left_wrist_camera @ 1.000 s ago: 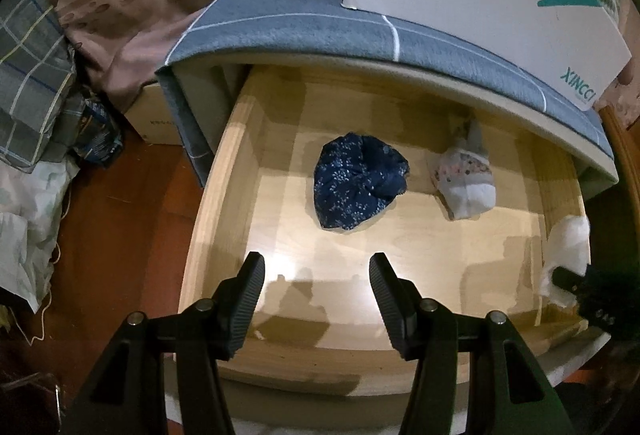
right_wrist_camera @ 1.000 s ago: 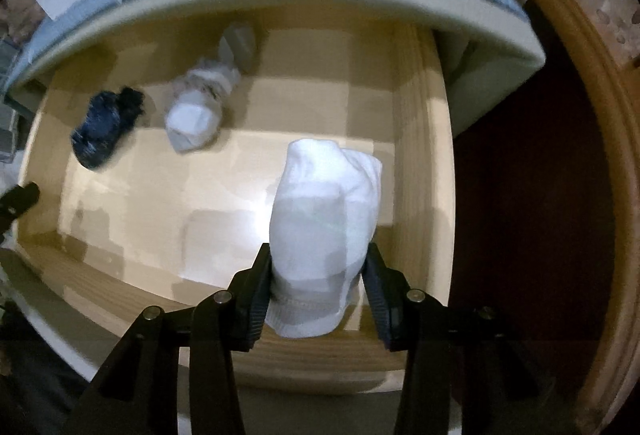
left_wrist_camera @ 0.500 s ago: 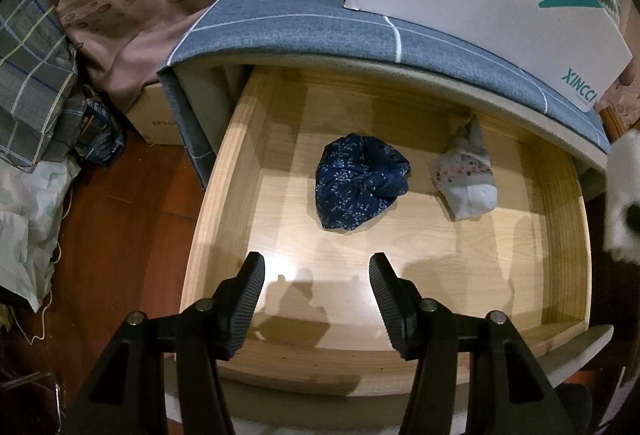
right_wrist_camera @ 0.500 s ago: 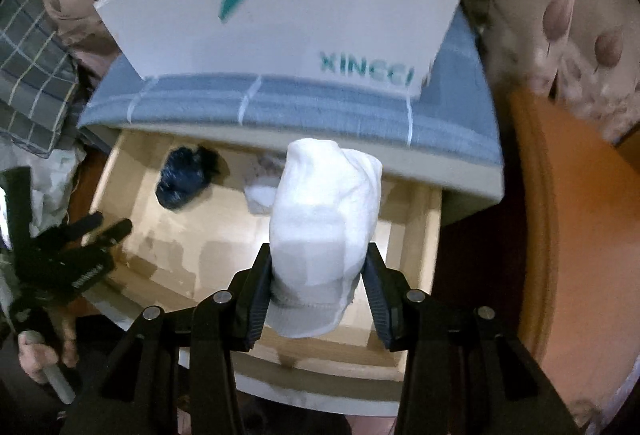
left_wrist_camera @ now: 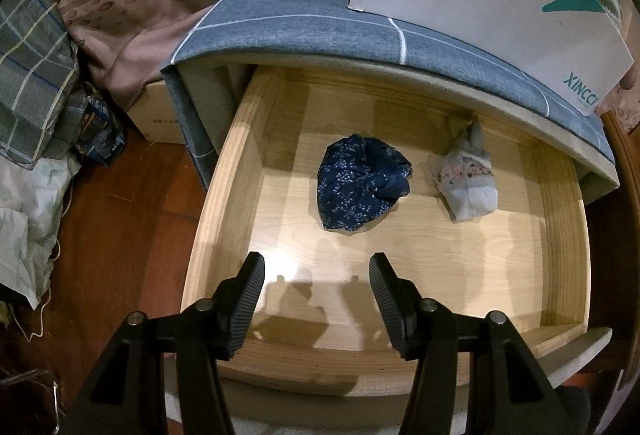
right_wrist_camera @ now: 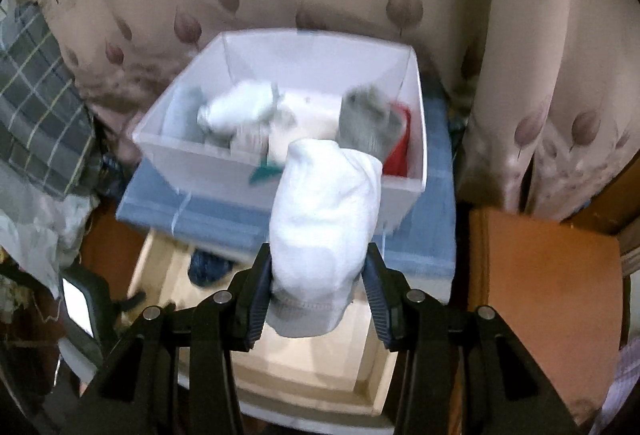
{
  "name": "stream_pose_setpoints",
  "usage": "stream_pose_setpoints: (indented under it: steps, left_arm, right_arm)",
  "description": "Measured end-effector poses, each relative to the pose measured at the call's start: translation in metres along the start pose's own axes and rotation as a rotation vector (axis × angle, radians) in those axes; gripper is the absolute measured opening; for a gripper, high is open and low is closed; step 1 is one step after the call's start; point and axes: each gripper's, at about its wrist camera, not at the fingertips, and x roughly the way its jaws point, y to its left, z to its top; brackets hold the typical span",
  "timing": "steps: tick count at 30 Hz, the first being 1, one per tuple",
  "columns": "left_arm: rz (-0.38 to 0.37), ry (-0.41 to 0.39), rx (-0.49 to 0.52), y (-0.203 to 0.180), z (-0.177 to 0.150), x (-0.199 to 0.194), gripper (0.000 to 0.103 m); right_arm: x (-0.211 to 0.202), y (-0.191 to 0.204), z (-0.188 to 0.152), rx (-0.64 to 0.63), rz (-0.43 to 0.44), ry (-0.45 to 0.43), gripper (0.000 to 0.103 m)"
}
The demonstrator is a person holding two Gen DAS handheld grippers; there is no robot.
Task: Take underwear out of drawer
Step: 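Carry the white rolled underwear into the white box with the right tool, then open the right tool to release the white underwear into the box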
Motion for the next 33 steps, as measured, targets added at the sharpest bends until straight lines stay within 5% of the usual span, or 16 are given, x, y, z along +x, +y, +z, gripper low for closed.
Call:
stream_pose_setpoints:
  steps: [13,22,33]
  left_arm:
    - [-0.012,-0.002,-0.031,0.004,0.001,0.001,0.056]
    - [-0.024,-0.002,-0.045,0.007,0.002,0.001,0.056]
    - [-0.024,0.0,-0.044,0.005,0.003,0.002,0.056]
  right_arm:
    - [0.036,0.02,0.082,-0.013,-0.044,0.005,0.04]
    - [0.088,0.017,0.092,0.008,-0.06,0.078,0.041]
    - [0.094,0.018,0.096,0.015,-0.059,0.069,0.048]
